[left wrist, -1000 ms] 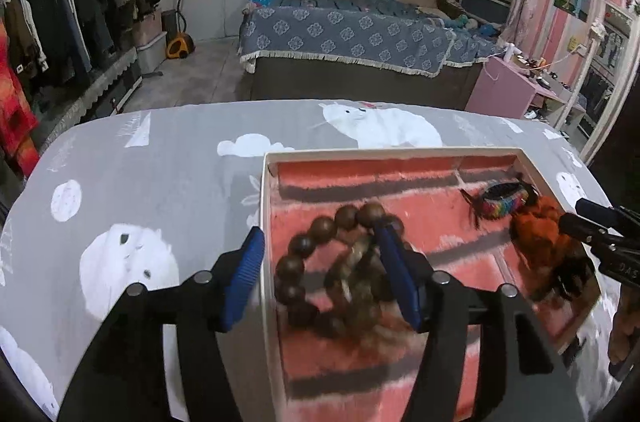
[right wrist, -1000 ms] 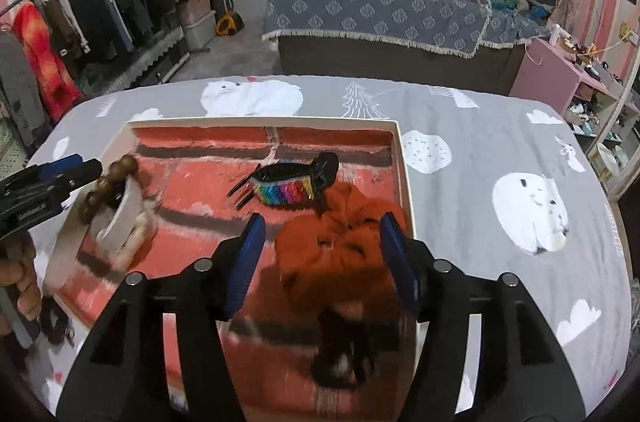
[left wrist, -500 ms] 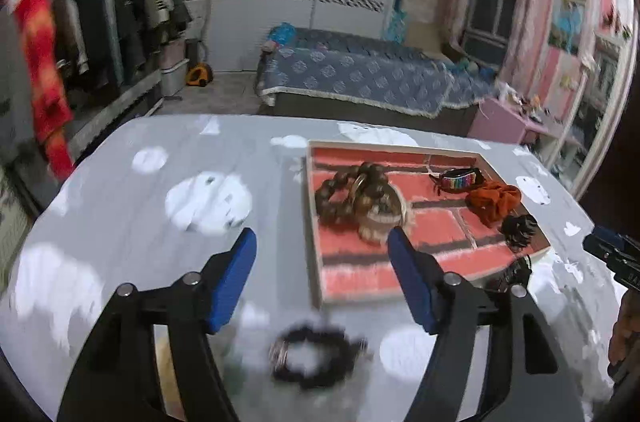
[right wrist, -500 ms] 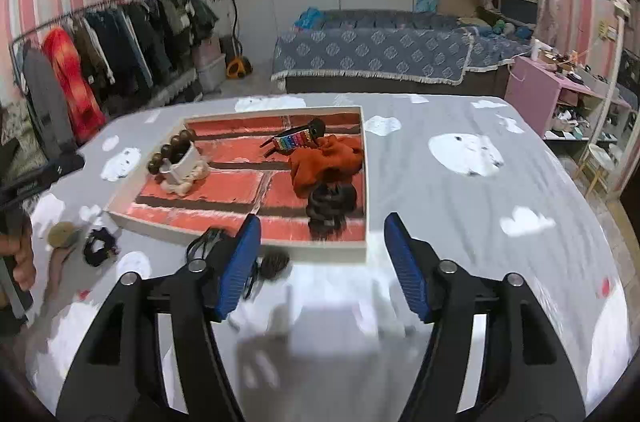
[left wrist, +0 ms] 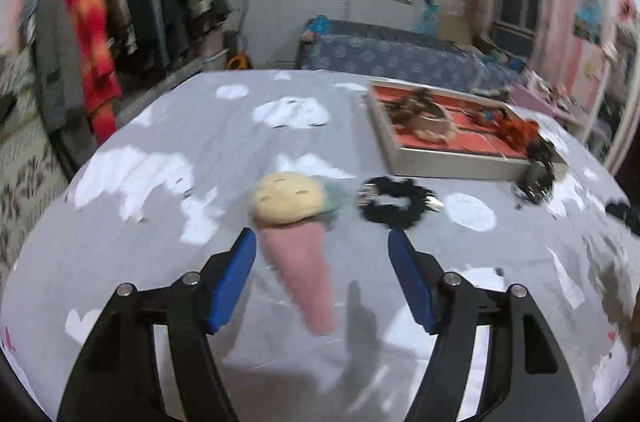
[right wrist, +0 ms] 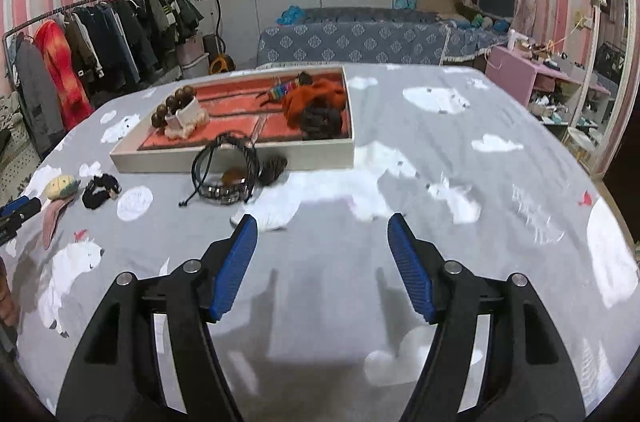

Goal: Organize jewelry
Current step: 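Grasp the pink ice-cream plush with the left tool while the right tool grasps the black cord bracelet, then carry the plush and cord bracelet over the tray and lower them in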

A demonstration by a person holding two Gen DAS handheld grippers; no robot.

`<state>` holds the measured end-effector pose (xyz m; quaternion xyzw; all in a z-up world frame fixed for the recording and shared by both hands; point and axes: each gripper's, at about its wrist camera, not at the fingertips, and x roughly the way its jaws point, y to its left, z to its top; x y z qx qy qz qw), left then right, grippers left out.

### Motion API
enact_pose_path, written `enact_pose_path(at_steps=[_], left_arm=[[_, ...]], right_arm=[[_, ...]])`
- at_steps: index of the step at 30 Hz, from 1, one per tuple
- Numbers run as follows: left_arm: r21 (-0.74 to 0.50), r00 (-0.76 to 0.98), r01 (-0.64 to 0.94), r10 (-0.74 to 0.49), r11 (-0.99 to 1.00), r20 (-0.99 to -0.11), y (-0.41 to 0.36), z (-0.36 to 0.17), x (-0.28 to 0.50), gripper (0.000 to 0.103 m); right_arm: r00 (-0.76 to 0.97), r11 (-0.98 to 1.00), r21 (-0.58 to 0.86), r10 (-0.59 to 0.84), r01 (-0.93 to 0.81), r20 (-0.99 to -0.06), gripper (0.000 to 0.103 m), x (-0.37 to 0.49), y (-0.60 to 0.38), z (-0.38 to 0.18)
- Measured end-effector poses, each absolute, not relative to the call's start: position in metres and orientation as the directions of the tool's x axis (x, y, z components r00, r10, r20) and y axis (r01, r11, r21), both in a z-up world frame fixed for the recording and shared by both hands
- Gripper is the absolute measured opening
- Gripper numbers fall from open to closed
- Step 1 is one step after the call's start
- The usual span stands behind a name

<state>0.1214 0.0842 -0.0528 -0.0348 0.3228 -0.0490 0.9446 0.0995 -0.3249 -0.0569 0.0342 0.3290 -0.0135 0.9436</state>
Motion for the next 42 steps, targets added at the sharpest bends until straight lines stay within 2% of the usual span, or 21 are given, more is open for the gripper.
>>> enact_pose_path(at_steps=[10, 19, 24, 26, 28, 30, 32, 34, 38, 41, 42], left_arm=[[-0.049, 0.779, 0.070, -0.085, 0.996, -0.621, 0.097, -0.054, 0.136, 0.068], [-0.033, 0.679, 0.096, -0.089, 0.995, -0.728, 0.084, -0.080, 0.176, 0.068], [-0.028, 0.646, 0.096, -0.084, 0.995, -0.759, 0.084, -0.088, 0.203, 0.067], [-0.033, 0.637, 0.099, -0.089, 0.995, -0.766, 0.087, -0.090, 0.211, 0.065], [-0.037, 0.638, 0.104, -0.095, 0.994, -0.764, 0.090, -0.090, 0.219, 0.056], [-0.031, 0.639, 0.118, -0.099, 0.993, -0.762, 0.088, -0.090, 0.228, 0.052], [-0.028, 0.648, 0.121, -0.100, 0.992, -0.755, 0.087, -0.088, 0.234, 0.051], [-0.034, 0.656, 0.122, -0.106, 0.992, -0.748, 0.088, -0.087, 0.240, 0.049], [-0.057, 0.678, 0.121, -0.124, 0.991, -0.725, 0.090, -0.082, 0.248, 0.047], [-0.074, 0.702, 0.125, -0.140, 0.989, -0.698, 0.089, -0.075, 0.249, 0.046], [-0.076, 0.709, 0.128, -0.144, 0.989, -0.690, 0.089, -0.072, 0.248, 0.046]], right_arm=[[0.794, 0.998, 0.049, 0.000, 0.038, -0.608, 0.067, 0.105, -0.305, -0.055], [0.790, 0.999, 0.043, 0.011, 0.020, -0.613, 0.067, 0.127, -0.287, -0.056], [0.786, 0.998, 0.056, 0.011, 0.030, -0.618, 0.067, 0.149, -0.281, -0.058], [0.783, 0.999, 0.046, 0.010, 0.024, -0.622, 0.067, 0.158, -0.276, -0.058], [0.779, 0.999, 0.037, 0.001, 0.028, -0.627, 0.067, 0.167, -0.271, -0.057], [0.772, 0.999, 0.019, -0.016, 0.036, -0.635, 0.067, 0.179, -0.267, -0.059], [0.753, 0.999, 0.003, -0.038, 0.053, -0.656, 0.061, 0.194, -0.266, -0.067], [0.729, 0.998, -0.002, -0.049, 0.066, -0.683, 0.043, 0.206, -0.268, -0.076], [0.708, 0.997, 0.024, -0.033, 0.070, -0.705, 0.031, 0.215, -0.272, -0.083], [0.720, 0.998, 0.024, -0.028, 0.062, -0.693, 0.020, 0.214, -0.272, -0.080], [0.725, 0.998, 0.024, -0.025, 0.057, -0.688, 0.014, 0.212, -0.272, -0.079]])
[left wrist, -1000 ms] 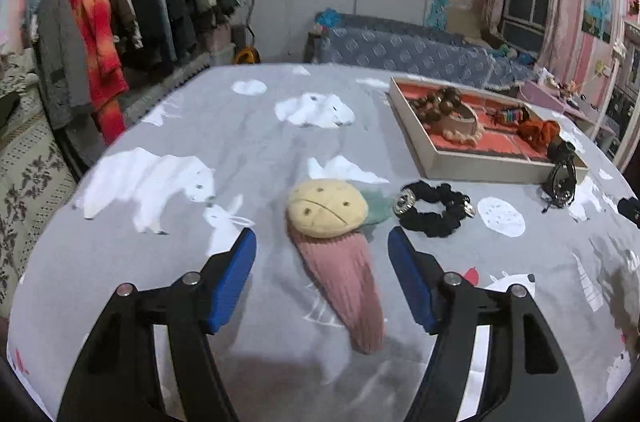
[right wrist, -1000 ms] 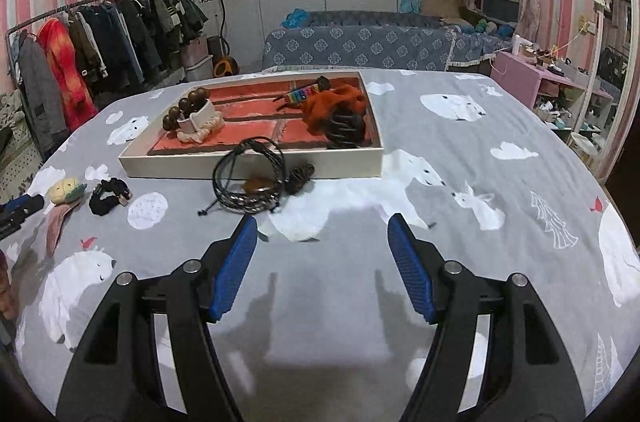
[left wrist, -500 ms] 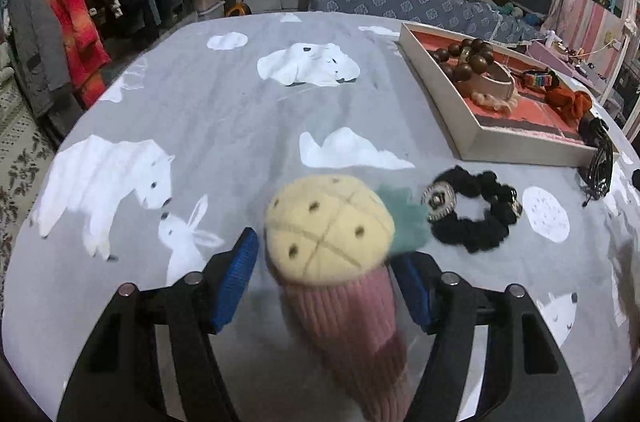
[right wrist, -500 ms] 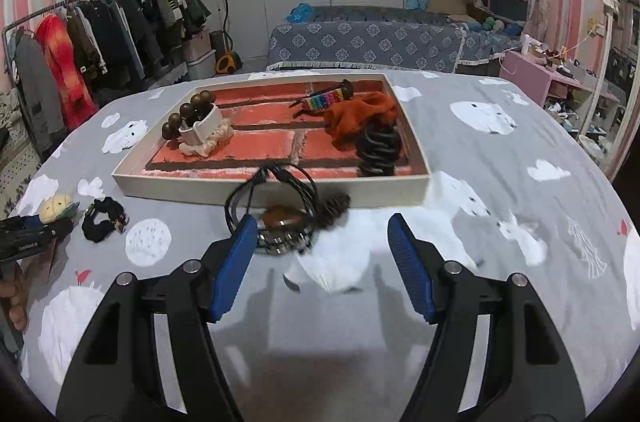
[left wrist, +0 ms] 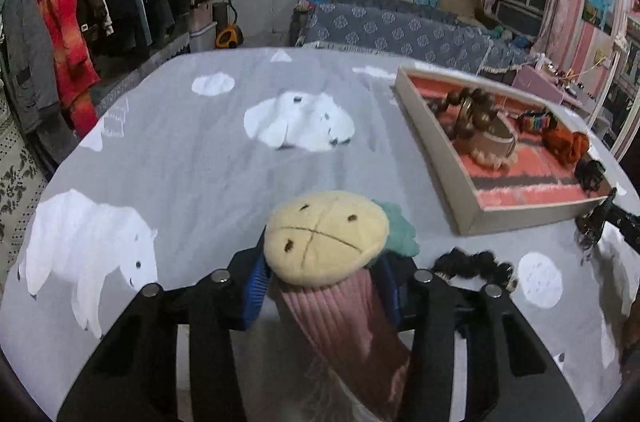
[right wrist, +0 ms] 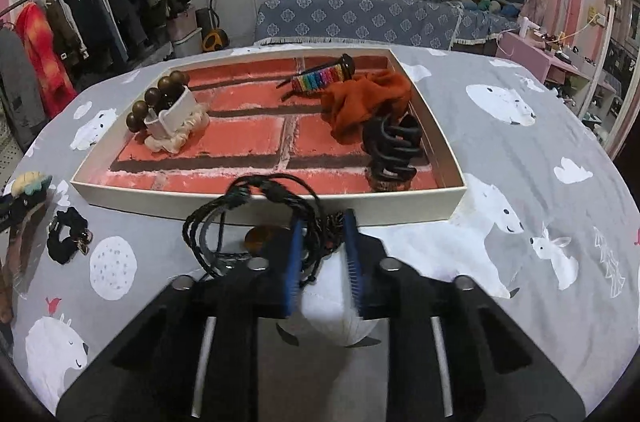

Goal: Organize jewelry
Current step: 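Carry the plush and cord bracelet over the tray and lower them in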

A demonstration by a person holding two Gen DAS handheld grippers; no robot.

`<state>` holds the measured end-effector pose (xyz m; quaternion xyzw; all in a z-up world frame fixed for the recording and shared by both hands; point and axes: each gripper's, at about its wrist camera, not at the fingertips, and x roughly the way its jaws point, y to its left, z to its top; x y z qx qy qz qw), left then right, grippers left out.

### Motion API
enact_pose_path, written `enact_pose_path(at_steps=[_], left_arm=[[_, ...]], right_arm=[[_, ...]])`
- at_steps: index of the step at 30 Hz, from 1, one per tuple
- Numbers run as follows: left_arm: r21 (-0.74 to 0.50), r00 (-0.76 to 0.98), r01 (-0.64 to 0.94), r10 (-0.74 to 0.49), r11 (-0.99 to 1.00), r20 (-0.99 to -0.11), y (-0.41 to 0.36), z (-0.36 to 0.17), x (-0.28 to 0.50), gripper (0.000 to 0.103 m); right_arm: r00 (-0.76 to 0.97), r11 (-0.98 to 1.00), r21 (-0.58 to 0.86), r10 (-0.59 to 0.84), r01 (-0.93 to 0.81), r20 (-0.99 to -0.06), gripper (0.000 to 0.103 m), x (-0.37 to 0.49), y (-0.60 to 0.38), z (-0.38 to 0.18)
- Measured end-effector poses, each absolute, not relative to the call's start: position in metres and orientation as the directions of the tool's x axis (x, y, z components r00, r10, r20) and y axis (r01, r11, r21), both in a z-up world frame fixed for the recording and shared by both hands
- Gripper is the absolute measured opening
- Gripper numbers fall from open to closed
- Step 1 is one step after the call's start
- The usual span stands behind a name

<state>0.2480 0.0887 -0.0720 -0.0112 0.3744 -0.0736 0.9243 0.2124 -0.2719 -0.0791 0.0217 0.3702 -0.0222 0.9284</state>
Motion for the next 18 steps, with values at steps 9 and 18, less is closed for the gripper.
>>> enact_pose_path(at_steps=[9, 18], left_arm=[[-0.081, 0.763, 0.157, -0.173, 0.984, -0.623, 0.078, -0.038, 0.233, 0.046], [-0.080, 0.787, 0.173, -0.186, 0.982, -0.588, 0.060, -0.019, 0.216, 0.046]], right_arm=[[0.758, 0.999, 0.037, -0.006, 0.040, -0.652, 0.007, 0.193, -0.274, -0.063], [0.794, 0.997, 0.056, -0.006, 0.050, -0.608, 0.007, 0.169, -0.292, -0.044]])
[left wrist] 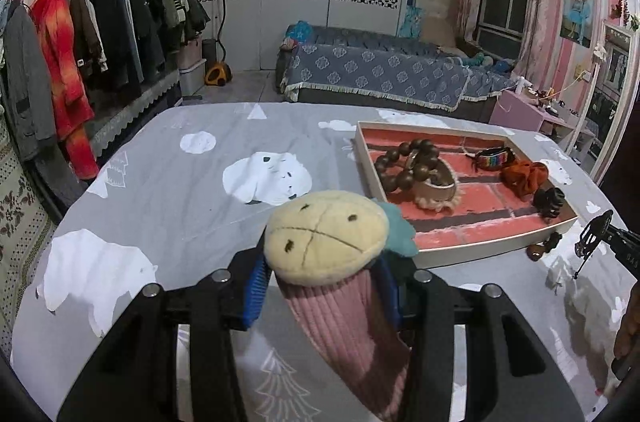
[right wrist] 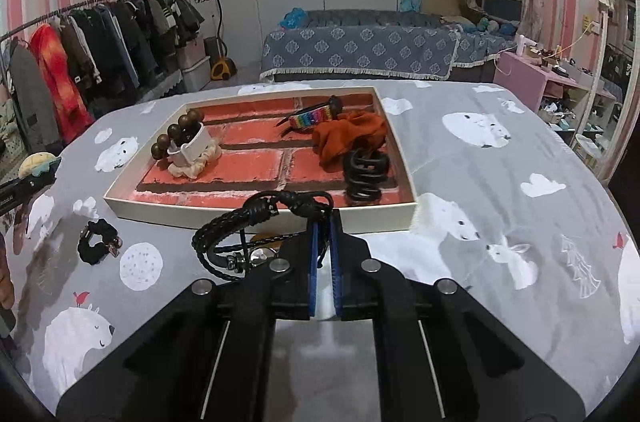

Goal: Organize jewelry
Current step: 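Carry the plush and cord bracelet over the tray and lower them in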

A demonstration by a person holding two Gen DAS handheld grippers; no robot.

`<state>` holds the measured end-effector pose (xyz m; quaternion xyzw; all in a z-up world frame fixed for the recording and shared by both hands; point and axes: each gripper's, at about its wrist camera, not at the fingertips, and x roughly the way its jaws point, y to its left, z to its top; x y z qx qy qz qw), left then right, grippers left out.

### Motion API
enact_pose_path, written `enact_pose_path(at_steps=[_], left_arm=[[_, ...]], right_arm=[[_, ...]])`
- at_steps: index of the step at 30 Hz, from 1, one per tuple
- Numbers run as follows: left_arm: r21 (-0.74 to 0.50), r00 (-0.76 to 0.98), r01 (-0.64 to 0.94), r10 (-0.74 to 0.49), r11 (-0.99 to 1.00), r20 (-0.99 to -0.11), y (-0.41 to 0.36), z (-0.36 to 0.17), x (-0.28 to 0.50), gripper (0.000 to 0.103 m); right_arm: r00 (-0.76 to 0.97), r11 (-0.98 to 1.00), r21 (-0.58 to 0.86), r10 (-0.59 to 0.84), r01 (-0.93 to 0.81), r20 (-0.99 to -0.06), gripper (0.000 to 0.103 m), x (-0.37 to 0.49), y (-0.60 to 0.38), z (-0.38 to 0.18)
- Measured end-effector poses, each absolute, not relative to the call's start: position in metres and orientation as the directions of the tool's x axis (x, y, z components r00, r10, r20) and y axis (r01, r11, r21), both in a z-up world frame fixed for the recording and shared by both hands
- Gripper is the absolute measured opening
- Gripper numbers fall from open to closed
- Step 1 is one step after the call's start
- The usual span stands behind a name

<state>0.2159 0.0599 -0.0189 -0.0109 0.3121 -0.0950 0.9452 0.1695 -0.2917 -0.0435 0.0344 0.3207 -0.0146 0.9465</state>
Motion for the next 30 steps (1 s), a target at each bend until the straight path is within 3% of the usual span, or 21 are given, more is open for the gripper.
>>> enact_pose_path(at_steps=[30], left_arm=[[-0.067, 0.810, 0.237, -0.236, 0.969, -0.537, -0.006, 0.013, 0.208, 0.046]], right_arm=[[0.844, 0.996, 0.078, 0.007, 0.042, -0.537, 0.007, 0.149, -0.323, -0.006]])
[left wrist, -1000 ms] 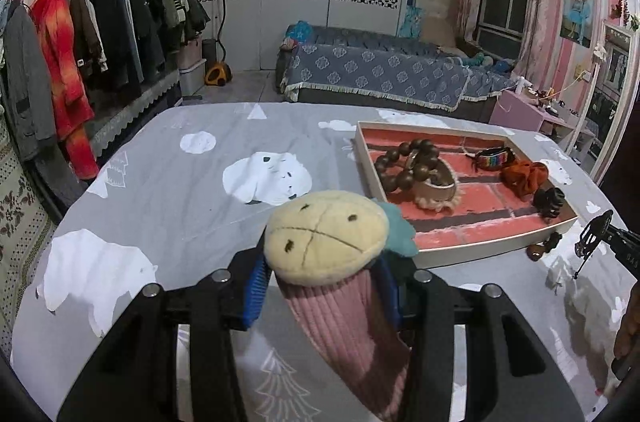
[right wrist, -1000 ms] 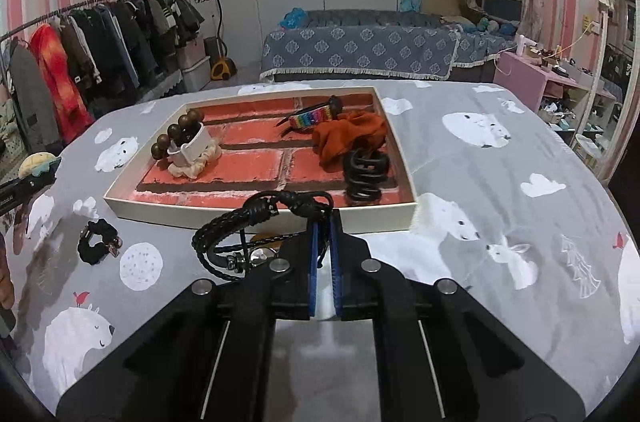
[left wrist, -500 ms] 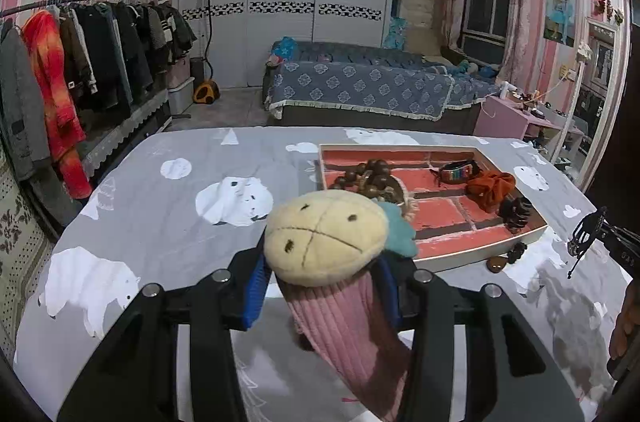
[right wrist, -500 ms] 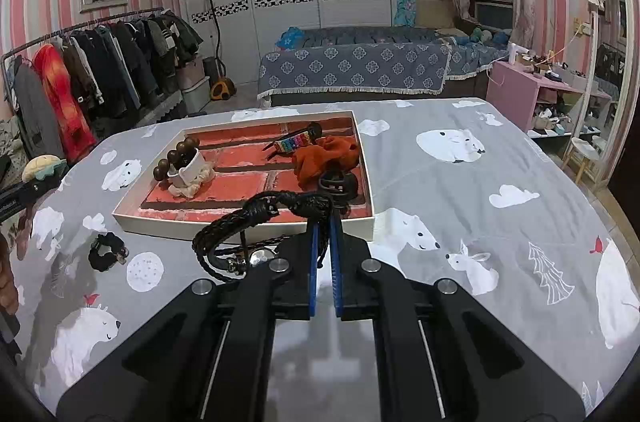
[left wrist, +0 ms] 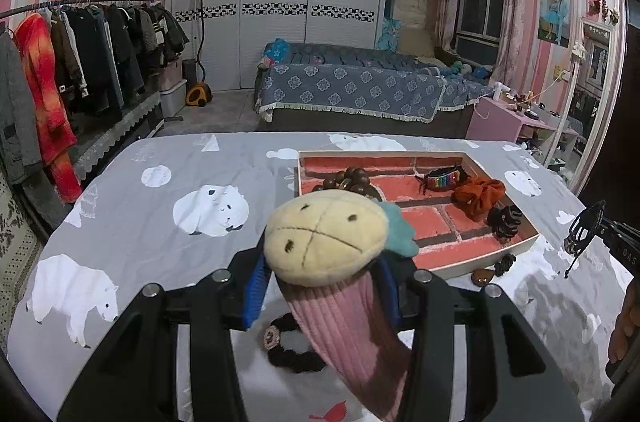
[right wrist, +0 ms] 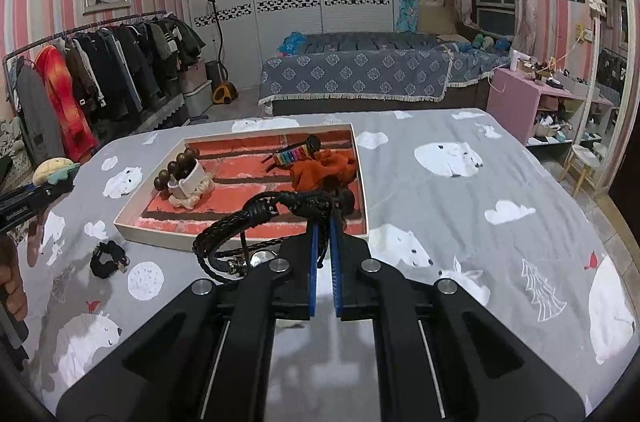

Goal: Organize jewelry
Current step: 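Carry the plush and cord bracelet over the tray and lower them in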

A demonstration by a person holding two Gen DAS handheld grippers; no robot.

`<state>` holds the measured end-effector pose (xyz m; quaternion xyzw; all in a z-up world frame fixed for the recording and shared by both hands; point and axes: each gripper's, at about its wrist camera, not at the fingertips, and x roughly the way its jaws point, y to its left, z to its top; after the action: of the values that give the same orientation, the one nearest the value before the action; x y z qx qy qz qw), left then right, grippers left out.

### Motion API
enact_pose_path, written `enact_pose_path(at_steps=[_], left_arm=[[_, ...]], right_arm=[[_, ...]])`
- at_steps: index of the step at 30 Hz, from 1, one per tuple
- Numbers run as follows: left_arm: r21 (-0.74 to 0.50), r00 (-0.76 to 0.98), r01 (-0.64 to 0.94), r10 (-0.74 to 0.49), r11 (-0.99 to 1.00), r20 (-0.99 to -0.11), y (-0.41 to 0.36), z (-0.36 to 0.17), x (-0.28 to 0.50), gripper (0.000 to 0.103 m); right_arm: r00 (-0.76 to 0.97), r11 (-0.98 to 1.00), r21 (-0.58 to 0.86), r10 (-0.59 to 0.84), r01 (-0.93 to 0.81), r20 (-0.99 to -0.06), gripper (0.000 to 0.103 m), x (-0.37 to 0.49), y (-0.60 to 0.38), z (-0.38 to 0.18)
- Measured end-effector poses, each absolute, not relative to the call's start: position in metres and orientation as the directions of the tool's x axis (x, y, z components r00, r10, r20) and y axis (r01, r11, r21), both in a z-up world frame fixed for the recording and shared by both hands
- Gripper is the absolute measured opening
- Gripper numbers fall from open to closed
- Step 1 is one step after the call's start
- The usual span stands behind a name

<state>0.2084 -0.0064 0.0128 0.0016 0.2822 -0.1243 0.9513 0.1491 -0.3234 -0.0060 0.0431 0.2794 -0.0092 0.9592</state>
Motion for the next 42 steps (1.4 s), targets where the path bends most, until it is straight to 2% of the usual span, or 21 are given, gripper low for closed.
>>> enact_pose_path(at_steps=[13, 27, 32, 39, 42], left_arm=[[-0.052, 0.834, 0.235, -0.229, 0.971, -0.502, -0.018, 0.027, 0.220, 0.046], [-0.059, 0.828, 0.227, -0.224, 0.972, -0.513, -0.038, 0.023, 0.257, 0.046], [-0.023, 0.838, 0.190, -0.174, 0.982, -0.517, -0.050, 0.011, 0.278, 0.047], [-0.055, 0.811, 0.171, -0.172, 0.984, -0.559, -0.059, -0.018, 0.304, 0.047], [-0.027, 0.815, 0.160, -0.148, 0.987, -0.560, -0.065, -0.029, 0.309, 0.047]], right_arm=[[0.846, 0.997, 0.069, 0.018, 0.023, -0.534, 0.007, 0.173, -0.313, 0.002], [0.852, 0.998, 0.068, 0.032, 0.005, -0.522, 0.007, 0.224, -0.309, 0.013], [0.842, 0.998, 0.061, 0.030, 0.003, -0.538, 0.007, 0.247, -0.309, 0.007], [0.813, 0.998, 0.066, 0.043, -0.006, -0.581, 0.007, 0.280, -0.308, -0.020], [0.809, 0.998, 0.059, 0.040, -0.007, -0.586, 0.007, 0.286, -0.307, -0.028]])
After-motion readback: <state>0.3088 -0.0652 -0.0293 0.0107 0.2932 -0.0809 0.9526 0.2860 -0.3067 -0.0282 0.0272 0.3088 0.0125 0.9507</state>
